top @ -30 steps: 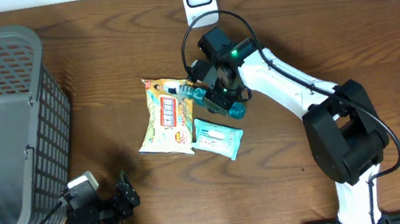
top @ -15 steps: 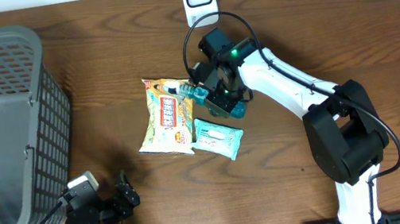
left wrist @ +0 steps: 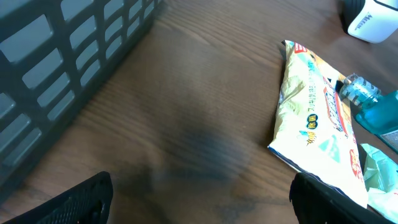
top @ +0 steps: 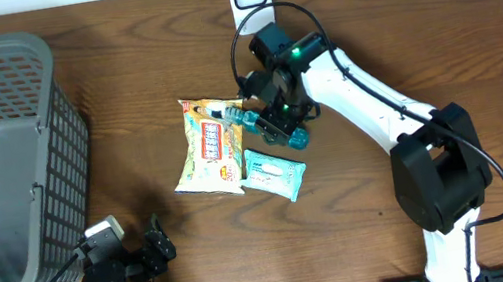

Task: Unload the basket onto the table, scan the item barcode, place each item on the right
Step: 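Adjust the teal bottle with the right gripper near the yellow bag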

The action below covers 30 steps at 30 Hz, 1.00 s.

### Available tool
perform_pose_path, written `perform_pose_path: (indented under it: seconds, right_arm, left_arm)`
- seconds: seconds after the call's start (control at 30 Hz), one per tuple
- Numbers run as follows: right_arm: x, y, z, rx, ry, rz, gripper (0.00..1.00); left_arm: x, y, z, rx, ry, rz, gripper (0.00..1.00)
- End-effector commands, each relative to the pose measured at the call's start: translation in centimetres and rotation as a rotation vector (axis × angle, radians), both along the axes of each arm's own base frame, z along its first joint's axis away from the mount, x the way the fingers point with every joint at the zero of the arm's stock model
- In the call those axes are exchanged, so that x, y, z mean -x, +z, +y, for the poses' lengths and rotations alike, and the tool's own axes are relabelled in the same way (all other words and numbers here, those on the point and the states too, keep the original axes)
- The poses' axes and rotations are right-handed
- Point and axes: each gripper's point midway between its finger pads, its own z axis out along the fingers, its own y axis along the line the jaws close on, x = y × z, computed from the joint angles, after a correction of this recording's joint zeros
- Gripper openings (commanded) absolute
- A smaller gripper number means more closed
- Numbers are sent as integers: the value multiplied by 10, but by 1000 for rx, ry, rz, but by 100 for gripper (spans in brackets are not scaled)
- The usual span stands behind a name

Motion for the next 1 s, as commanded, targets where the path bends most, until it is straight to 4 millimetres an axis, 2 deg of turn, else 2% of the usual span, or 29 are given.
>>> perform_pose_path:
  seconds: [0.0,0.17,0.3,0.5,0.7,0.83,0.97]
  right_arm:
    - [-10,15,1,-42,-23,-39,77]
    - [-15,18,15,-78,-2,-77,93]
    - [-16,20,27,-61,28,-124,99]
    - [-37,26,42,34,55,-307,99]
    - [-54,21,51,54,41,-389,98]
    - [-67,5,52,67,29,-377,96]
    - [-68,-19,55,105,59,-322,92]
  left_arm:
    - [0,-1,1,0,10,-2,91]
    - [0,-1,1,0,10,-2,91]
    - [0,-1,1,0,9,-2,91]
    - [0,-1,1,-1,10,-2,91]
    - [0,-1,1,0,9,-2,91]
    - [0,-1,1,0,10,-2,91]
    - [0,-1,1,0,9,-2,91]
